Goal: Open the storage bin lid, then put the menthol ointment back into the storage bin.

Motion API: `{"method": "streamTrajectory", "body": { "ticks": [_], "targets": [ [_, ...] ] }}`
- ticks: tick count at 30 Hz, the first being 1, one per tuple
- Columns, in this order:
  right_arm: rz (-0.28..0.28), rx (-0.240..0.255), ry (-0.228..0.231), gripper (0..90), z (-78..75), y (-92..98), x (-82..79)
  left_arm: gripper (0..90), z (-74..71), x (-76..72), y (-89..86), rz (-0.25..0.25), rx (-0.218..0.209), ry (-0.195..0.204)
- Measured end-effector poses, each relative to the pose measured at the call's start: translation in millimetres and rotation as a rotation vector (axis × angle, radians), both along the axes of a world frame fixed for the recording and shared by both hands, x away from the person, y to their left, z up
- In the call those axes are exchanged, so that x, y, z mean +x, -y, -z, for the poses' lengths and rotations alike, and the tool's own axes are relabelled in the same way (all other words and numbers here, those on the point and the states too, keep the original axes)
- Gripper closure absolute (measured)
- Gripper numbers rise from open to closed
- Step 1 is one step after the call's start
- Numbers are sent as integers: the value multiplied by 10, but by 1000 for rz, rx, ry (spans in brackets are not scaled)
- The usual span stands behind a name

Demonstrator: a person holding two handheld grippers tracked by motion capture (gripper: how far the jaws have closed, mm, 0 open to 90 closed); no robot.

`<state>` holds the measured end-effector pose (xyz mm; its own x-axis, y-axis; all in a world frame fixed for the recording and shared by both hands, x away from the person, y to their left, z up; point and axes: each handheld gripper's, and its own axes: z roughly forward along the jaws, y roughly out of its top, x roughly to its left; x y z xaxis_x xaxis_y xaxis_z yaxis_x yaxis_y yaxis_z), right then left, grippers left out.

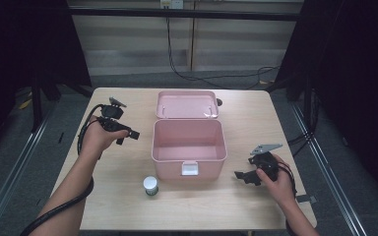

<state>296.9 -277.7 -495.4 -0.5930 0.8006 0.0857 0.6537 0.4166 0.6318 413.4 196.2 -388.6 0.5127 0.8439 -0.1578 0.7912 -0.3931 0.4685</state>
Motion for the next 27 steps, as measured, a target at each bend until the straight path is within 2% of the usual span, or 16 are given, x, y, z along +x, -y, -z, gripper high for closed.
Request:
{"method": "streamTrajectory", "body": {
  "ticks": [3,8,11,13,20,27],
  "targets": [
    [-2,-2,-7,150,28,8,-5,222,13,-28,0,2,-6,-5],
    [-4,-16,14,143,49,-11,-20,222,39,-99,19,38,0,-14],
    [-17,-31,24,140,58,-26,-32,222,46,-131,33,36,-7,-21],
    [-24,-43,36,136,65,-27,-40,222,49,-149,32,52,-1,-22],
    [-28,-18,75,129,105,-3,-74,225,104,-233,19,66,-15,-43],
    [-17,-10,94,123,124,2,-99,226,141,-314,-34,79,-21,-56]
  ]
}}
